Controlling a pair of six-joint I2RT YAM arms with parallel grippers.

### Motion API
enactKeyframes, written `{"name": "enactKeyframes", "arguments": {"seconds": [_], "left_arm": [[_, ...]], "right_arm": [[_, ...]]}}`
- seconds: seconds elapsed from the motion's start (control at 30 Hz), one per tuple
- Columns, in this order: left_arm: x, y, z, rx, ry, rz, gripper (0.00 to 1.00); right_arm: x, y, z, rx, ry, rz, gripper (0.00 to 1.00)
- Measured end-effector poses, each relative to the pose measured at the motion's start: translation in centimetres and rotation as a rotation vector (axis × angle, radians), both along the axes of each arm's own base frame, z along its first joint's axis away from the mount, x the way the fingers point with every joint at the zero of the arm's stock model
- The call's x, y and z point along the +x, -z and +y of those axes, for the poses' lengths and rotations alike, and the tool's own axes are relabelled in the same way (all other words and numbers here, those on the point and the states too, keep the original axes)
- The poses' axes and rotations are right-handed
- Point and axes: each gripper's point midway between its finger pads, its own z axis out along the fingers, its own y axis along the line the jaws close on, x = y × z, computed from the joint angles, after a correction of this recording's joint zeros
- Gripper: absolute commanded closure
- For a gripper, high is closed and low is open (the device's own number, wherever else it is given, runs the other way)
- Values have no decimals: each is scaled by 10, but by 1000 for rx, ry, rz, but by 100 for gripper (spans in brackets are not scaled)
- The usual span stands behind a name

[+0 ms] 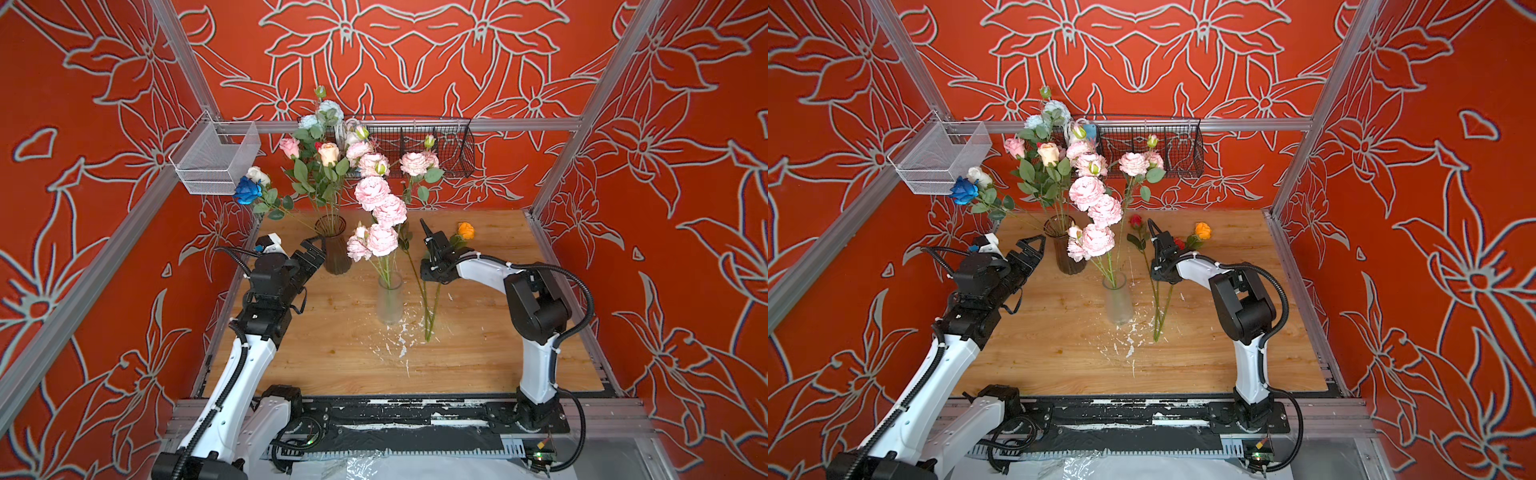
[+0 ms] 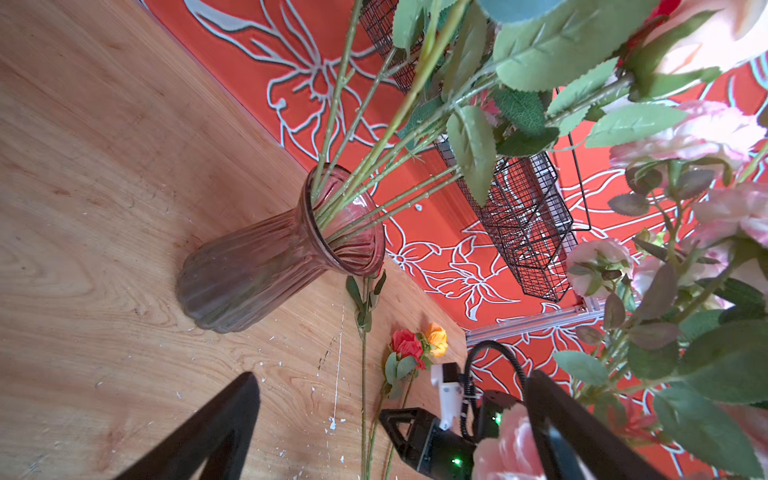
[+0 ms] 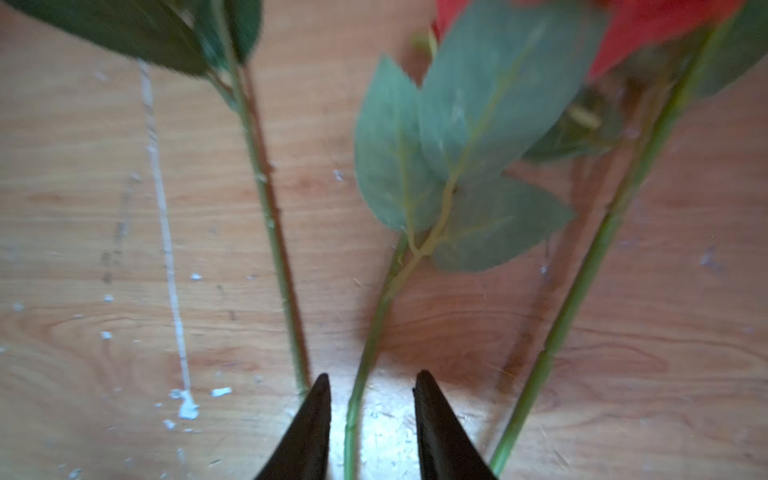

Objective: Arrange the flowers into the vase
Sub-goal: 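Lower the right gripper and grasp a red rose stem on the table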

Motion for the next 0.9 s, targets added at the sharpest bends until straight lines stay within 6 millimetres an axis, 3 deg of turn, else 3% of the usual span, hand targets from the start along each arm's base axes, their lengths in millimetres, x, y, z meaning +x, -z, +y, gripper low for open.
{"name": "enactKeyframes", "arguments": {"seconds": [0.13, 0.3, 0.53, 0.63, 0.9], "left_arm": [[0, 0, -1, -1, 5, 0, 1], [0, 0, -1, -2, 6, 0, 1], [0, 0, -1, -2, 6, 0, 0], [0, 0, -1, -3, 6, 0, 0], [-1, -1, 0, -6, 6, -4, 0]], "right_arm": [[-2, 6, 1, -3, 4, 15, 77], [-3, 8, -1, -6, 15, 18, 97], [-14, 4, -7, 5, 24, 2, 100], [-19, -8, -9, 26, 31, -20, 100], [-19, -64, -7, 114, 30, -160, 100]]}}
